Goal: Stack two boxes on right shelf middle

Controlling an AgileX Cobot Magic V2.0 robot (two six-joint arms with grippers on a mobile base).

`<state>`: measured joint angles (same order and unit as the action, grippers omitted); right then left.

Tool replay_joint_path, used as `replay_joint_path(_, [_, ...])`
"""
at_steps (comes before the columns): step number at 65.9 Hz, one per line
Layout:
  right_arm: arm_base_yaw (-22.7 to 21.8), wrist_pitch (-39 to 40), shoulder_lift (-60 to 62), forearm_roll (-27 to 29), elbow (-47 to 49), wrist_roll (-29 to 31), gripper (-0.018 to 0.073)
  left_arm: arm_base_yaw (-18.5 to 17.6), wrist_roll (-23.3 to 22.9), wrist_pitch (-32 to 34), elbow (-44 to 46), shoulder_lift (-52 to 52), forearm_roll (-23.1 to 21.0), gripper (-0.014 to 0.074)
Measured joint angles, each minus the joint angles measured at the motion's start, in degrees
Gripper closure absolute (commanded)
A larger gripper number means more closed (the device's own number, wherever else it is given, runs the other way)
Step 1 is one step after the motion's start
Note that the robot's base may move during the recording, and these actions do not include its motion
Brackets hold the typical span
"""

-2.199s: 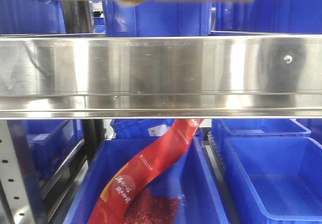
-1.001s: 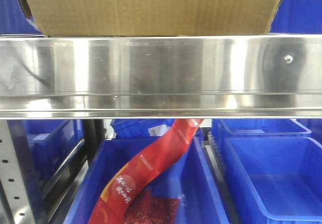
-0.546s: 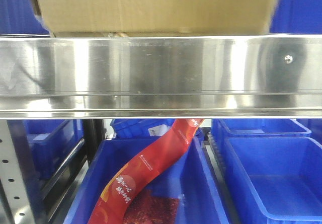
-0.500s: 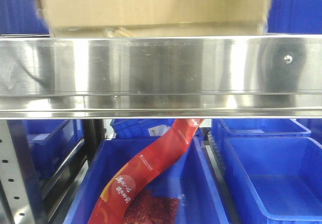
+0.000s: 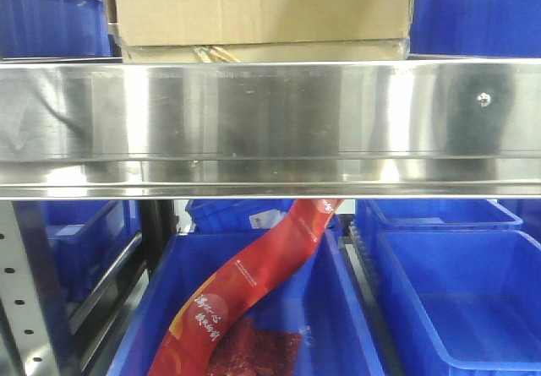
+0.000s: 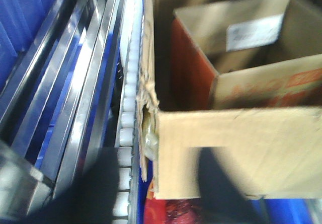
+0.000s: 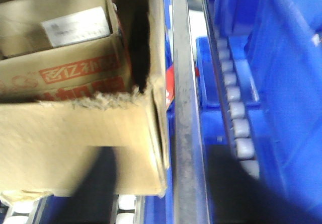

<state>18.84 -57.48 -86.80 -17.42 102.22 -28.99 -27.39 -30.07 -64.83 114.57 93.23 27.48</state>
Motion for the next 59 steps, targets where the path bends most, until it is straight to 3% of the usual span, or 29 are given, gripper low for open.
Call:
replay_joint_path(2, [0.0, -0.2, 0.5, 0.0, 0.0, 0.1, 0.0725, 0.0, 0.0, -0.7, 0.1, -0.2, -0.3, 0.0708])
replay_joint_path(10, [0.0, 0.7, 2.6, -0.6, -1.7, 0.5, 0.0722, 0.0, 0.9, -1.6, -0.5, -0.5, -1.9, 0.0704])
replay_joint_path(18, [0.0, 8.4, 6.7, -1.3, -9.8, 0.5, 0.0722, 0.0, 1.4, 2.6, -5.3, -2.4, -4.5, 0.0704])
replay_joint_path(37, [-1.1, 34.9, 23.4, -1.3, -37.0, 0.6, 0.0722, -2.9, 1.5, 30.5, -31.9, -17.5, -7.2, 0.0705])
replay_joint_path(48, [-4.4, 41.4, 32.2, -1.4, -48.1, -0.7, 0.0722, -1.4, -0.9, 44.3, -48.8, -27.0, -8.1, 0.0705])
replay_joint_path(59, [-6.7, 44.1, 41.5, -1.5, -58.5, -0.8, 0.0722, 2.2, -1.5, 53.5, -63.3, -36.9, -9.2, 0.0706])
